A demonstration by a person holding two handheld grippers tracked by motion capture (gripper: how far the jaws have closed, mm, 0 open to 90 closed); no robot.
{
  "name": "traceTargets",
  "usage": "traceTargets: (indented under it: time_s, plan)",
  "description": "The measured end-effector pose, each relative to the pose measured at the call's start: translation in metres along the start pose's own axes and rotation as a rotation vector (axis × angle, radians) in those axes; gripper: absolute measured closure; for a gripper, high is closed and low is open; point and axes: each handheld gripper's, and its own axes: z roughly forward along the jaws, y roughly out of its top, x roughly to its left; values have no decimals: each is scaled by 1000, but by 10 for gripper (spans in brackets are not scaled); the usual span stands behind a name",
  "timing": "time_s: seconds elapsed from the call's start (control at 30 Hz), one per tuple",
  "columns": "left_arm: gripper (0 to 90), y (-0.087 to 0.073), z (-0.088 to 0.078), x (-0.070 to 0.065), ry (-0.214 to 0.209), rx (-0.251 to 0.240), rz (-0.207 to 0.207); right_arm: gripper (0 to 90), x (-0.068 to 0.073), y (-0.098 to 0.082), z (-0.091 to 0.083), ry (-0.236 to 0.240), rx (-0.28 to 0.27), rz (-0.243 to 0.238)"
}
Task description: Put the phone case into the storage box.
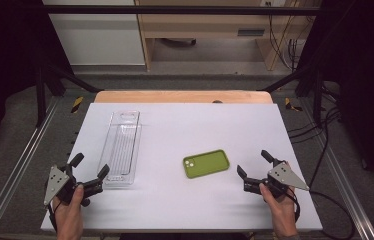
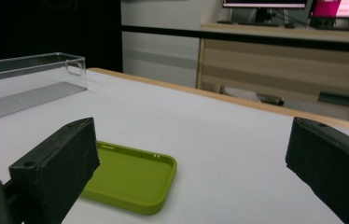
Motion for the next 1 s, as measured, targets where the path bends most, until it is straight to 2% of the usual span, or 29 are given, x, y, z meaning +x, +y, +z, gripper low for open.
traceTargets:
  time_s: [0.1, 0.27, 0.4, 0.47, 0.53, 0.63, 0.67, 0.87, 0.93, 1.0]
  plan:
    - [0, 0, -1, 0, 4, 0, 3, 26, 0, -1, 2, -6, 26, 25]
    - [0, 0, -1, 0, 9, 2, 4, 32, 3, 2, 1, 2, 26, 3]
    - [0, 0, -1, -1, 11, 9, 14, 35, 10, 4, 1, -6, 51, -13]
    - [0, 0, 0, -1, 9, 8, 14, 37, 12, 6, 2, 13, 76, -6]
    - [0, 0, 0, -1, 11, 10, 15, 38, 14, 6, 3, 12, 88, -5]
    - [0, 0, -1, -1, 13, 11, 18, 45, 18, 7, 5, 4, 99, -22]
    - [0, -1, 0, -1, 17, 21, 40, 53, 19, 8, 6, 8, 106, -22]
    - [0, -1, 2, -1, 14, 25, 46, 57, 27, 20, 13, 38, 173, -17]
    - [0, -1, 2, -2, 13, 21, 37, 55, 28, 26, 16, 18, 195, -42]
    - [0, -1, 3, -3, 8, 24, 38, 52, 27, 32, 17, 12, 201, -27]
